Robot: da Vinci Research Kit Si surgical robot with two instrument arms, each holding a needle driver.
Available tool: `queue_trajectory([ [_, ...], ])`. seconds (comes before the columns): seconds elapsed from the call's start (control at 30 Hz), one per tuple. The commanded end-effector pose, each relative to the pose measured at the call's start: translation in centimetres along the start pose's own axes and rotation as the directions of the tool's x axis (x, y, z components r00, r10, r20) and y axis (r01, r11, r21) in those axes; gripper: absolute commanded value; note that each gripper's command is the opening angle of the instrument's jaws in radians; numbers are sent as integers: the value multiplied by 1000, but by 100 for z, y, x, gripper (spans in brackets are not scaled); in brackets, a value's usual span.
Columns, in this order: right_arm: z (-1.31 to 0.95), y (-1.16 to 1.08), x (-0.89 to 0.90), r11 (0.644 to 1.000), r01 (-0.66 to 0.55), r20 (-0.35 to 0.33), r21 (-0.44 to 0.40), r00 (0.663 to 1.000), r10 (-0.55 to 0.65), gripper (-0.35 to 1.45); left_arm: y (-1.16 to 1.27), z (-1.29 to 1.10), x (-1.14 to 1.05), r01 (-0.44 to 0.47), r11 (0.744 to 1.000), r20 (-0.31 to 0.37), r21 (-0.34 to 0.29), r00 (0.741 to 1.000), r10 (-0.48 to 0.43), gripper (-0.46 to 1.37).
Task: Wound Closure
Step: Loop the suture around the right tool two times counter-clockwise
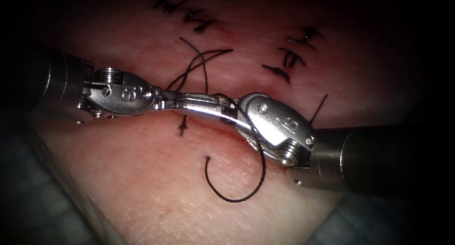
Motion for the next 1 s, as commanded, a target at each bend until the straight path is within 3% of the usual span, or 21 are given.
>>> queue_trajectory([
  [0.03,1,-1,-2,1000,-8,0,-29,1000,8,-35,1,-2,1,1,1000,6,-6,1000,-1,-35],
  [0.27,-1,4,-9,974,23,48,-224,999,-12,-35,27,-13,9,8,1000,25,-12,1000,-8,-35],
  [0.43,2,8,-17,959,68,207,-275,978,-10,-35,40,-27,32,-37,999,41,-14,998,38,-35],
  [0.57,0,8,-30,956,97,317,-277,948,-4,-35,36,-38,50,-57,998,45,-2,997,57,-35],
  [0.67,-4,5,-42,962,107,360,-251,933,-10,-35,28,-44,56,-69,998,47,9,997,68,-35],
  [1.0,-4,3,-63,982,98,398,-162,917,-26,-35,17,-59,52,-78,997,50,19,996,77,-35],
])
